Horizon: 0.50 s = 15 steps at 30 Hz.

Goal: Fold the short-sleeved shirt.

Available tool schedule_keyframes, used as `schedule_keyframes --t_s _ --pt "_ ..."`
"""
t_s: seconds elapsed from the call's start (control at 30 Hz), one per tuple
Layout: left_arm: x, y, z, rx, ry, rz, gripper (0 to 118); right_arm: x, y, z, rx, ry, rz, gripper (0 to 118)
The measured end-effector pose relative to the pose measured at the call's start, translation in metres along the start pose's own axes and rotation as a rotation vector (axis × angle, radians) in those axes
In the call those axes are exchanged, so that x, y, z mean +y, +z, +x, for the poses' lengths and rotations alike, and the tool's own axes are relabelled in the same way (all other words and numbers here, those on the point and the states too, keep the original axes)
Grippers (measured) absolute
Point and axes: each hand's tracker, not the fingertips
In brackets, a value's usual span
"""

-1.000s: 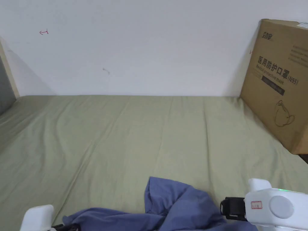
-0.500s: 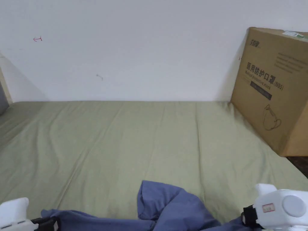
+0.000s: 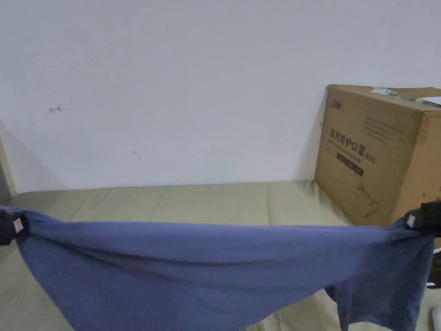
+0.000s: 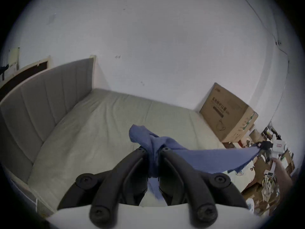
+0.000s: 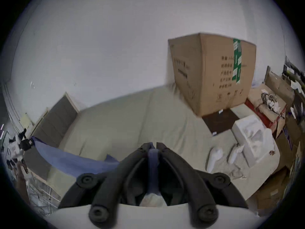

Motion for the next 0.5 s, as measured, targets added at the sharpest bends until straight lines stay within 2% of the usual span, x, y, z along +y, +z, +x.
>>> schedule_keyframes --t_s 0.13,0.23,0.37,0.5 --pt "0.042 -0.012 0.020 -0.004 -0.034 0.019 9 0.056 0.004 -0.012 -0.019 0.047 0.092 6" --pt "0.070 -0.033 0.025 -0.020 -0.007 0.038 9 0.094 -0.005 -0.023 -0.046 0.077 0.145 6" --pt "0.096 -0.064 0.038 0.001 -0.023 0.127 9 0.139 -0.025 -0.027 -0.048 0.018 0.225 6" --pt "0.116 -0.098 0.047 -0.020 0.003 0.178 9 0.174 -0.035 -0.032 -0.078 0.017 0.333 6"
